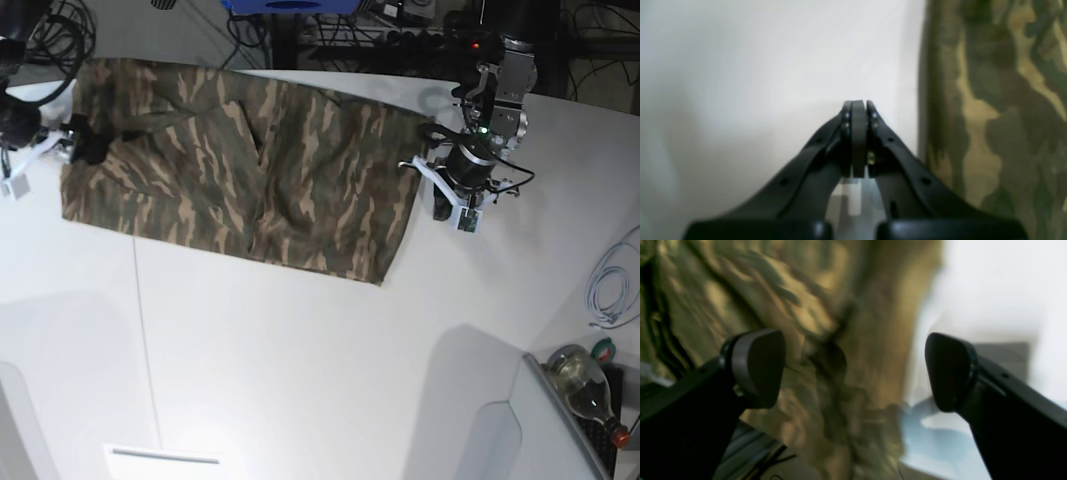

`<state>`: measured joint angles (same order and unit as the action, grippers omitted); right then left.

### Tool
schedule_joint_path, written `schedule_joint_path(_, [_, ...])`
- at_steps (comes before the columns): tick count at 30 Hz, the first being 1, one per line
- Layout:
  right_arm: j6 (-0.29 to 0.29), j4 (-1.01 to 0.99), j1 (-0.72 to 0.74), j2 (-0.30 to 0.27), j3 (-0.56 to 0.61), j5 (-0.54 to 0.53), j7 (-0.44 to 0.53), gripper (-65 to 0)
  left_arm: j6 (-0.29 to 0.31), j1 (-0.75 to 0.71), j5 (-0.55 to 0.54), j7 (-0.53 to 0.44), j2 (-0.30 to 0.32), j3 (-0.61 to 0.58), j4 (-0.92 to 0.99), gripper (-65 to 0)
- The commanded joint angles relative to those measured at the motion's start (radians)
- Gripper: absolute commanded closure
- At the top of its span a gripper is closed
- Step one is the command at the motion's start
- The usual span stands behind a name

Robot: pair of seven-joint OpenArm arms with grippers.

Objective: Layout the t-shirt on the table in an organized manner, then fold the t-shirt properly
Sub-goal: 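Grasp the shirt's outer end with the right gripper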

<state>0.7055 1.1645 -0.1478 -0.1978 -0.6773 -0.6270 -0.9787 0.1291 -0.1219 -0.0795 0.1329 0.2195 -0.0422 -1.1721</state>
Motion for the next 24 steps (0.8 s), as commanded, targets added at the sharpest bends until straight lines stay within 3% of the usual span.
schedule_joint_path(1, [-0.007,-0.018,-0.019,0.027,0.024,0.057,-0.078,-62.1,-0.006,0.008,0.002,-0.011,0.01,-0.006,-0.013,0.0])
schedule_joint_path(9, [-0.007,0.029,-0.059,0.051,0.124,-0.038,-0.105,-61.8,-0.006,0.008,0.002,-0.009,0.008,-0.014,-0.013,0.0])
schedule_joint_path(14, [-0.007,0.142,-0.097,0.074,0.126,-0.043,-0.141,-61.8,-0.006,0.008,0.002,-0.008,0.008,-0.015,-0.013,0.0])
schedule_joint_path(21, [-0.007,0.084,-0.057,0.073,0.127,-0.041,-0.107,-61.7,-0.006,0.005,0.004,-0.006,-0.009,-0.017,-0.013,0.0])
schedule_joint_path(24, [-0.007,0.052,-0.025,0.073,0.133,-0.041,-0.105,-54.6,-0.006,-0.003,0.004,-0.006,-0.013,-0.018,-0.013,0.0])
